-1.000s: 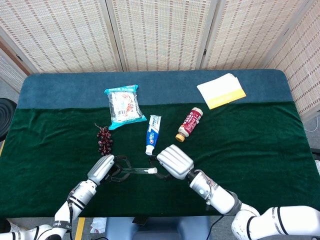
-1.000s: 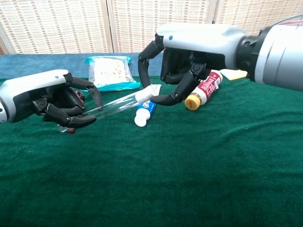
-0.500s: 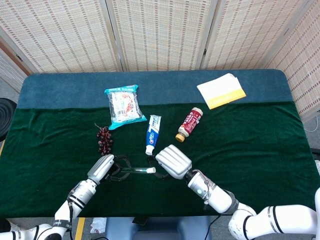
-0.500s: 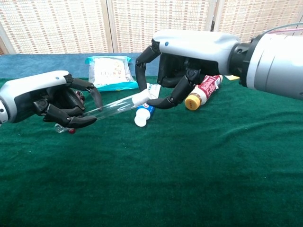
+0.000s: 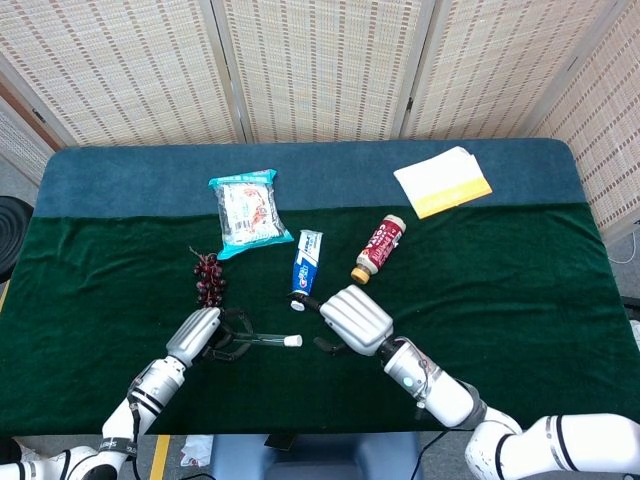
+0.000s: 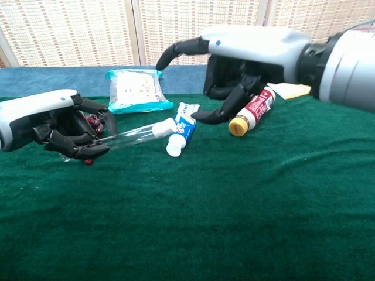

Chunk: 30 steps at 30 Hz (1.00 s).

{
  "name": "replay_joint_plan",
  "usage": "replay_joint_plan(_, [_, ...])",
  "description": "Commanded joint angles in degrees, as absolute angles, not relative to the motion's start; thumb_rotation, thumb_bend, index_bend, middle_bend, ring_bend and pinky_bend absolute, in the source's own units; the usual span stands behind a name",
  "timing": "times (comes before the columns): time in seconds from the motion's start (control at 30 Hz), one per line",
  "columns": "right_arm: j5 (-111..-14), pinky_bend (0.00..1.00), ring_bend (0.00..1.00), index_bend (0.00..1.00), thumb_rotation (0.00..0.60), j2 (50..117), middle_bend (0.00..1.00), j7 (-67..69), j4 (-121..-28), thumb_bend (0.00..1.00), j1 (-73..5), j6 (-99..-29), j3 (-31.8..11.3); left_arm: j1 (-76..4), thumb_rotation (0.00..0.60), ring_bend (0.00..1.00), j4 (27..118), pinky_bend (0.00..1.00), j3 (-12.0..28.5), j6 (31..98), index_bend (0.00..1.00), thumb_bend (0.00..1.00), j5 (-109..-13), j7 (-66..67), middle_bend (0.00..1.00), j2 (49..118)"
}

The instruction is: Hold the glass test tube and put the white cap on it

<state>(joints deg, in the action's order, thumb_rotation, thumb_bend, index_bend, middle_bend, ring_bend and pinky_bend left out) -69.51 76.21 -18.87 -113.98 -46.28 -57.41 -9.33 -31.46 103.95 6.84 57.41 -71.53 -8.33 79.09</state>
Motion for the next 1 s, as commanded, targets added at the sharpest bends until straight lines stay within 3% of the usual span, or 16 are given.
replay_joint_plan(0.03, [-70.93, 1.0, 1.0, 0.15, 0.585, 73.02, 1.0, -17.34, -115.64, 0.48, -44.42, -59.65, -9.7, -31.58, 0.6, 0.97, 102.76, 0.96, 6.62, 57.96, 0.71, 0.58, -71.15, -5.21, 1.0, 78.77])
replay_joint_plan(0.5, [-75.4, 1.0, 1.0, 0.15, 0.584, 61.13, 1.0, -14.46, -115.36, 0.48, -35.54, -66.6, -6.75, -34.53, 0.6, 0.97, 97.71, 0.96, 6.93, 60.38, 0.71, 0.58, -61.05, 16.78, 1.0, 87.06])
replay_joint_plan(1.0, [-76.73, 1.0, 1.0, 0.14, 0.582, 60.44, 1.0, -9.4, -109.67, 0.48, -30.64, -68.26, -5.5, -37.94, 0.6, 0.97, 94.53, 0.96, 8.2, 61.53, 0.6, 0.58, -51.12, 28.43, 1.0, 94.21])
